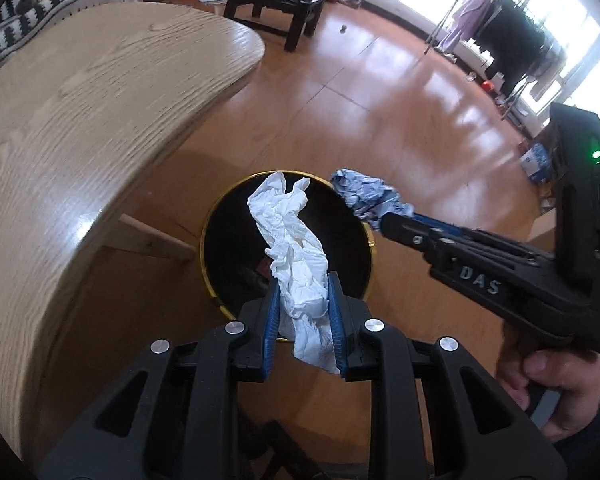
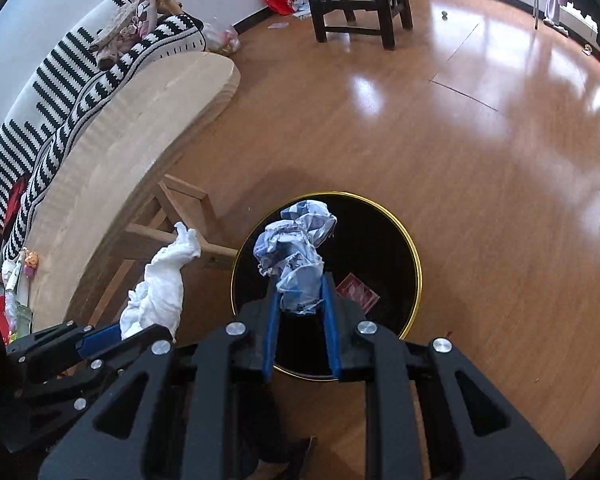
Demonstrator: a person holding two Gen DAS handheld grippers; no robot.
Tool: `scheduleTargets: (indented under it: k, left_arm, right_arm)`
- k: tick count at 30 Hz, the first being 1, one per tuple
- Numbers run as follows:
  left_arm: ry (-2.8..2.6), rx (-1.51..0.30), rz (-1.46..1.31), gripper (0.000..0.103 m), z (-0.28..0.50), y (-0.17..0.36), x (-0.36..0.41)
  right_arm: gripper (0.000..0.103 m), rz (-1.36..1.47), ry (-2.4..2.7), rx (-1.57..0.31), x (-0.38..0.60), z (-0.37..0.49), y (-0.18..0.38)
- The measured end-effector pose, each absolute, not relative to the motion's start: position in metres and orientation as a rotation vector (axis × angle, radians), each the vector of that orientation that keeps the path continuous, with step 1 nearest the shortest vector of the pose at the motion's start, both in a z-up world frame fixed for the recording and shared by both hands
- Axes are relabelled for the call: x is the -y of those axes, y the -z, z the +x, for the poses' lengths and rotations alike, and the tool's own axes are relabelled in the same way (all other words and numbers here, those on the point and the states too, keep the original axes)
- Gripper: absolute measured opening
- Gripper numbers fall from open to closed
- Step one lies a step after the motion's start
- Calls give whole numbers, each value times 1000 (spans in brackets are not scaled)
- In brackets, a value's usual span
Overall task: Collect trash
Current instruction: 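Carry tissue and foil to the black bin and open both tools over it, then grasp the red ribbon with the left tool while the right tool grasps the green plastic piece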
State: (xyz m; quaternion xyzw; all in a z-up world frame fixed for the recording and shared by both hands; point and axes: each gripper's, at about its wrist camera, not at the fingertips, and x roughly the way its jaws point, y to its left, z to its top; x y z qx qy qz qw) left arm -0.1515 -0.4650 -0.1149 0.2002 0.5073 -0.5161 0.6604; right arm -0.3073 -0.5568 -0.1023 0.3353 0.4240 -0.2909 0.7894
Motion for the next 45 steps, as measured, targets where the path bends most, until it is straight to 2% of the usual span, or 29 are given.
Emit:
scheduleTargets:
  k: [10, 12, 14, 16, 21, 27, 30, 36, 42, 45]
  left_arm:
    - [1142, -1148, 450, 25, -147, 120, 478]
    - [1129, -1130, 457, 35, -147, 116, 477]
    - [1128, -1126, 456, 59, -149, 115, 478]
    - [1126, -1115, 448, 67, -150, 113, 479]
    - [1108, -1110, 416, 71, -146, 107, 474]
    - [1115, -1132, 201, 72, -114, 67, 434]
    - [1078, -1096, 95, 76, -79, 31, 387]
    - [769, -881, 30, 84, -1, -33, 220]
    - [431, -773, 124, 86, 41, -45, 65]
    - [330, -751, 172, 86, 57, -45, 20]
  right_arm:
    - [22, 706, 644, -885, 563, -303, 91]
    - [35, 696, 658, -884, 565, -304, 89]
    - [46, 687, 667, -878, 565, -305, 87]
    - [54, 691, 668, -869, 566, -307, 86]
    - [64, 683, 673, -870, 565, -306, 82]
    - [70, 616, 626, -855, 549, -280, 53]
    - [73, 542, 562, -828, 522, -247, 26]
    - [73, 381, 305, -789, 426, -148, -23]
    - [73, 251, 12, -810, 303, -53, -41]
    - [73, 245, -105, -821, 257, -20, -45]
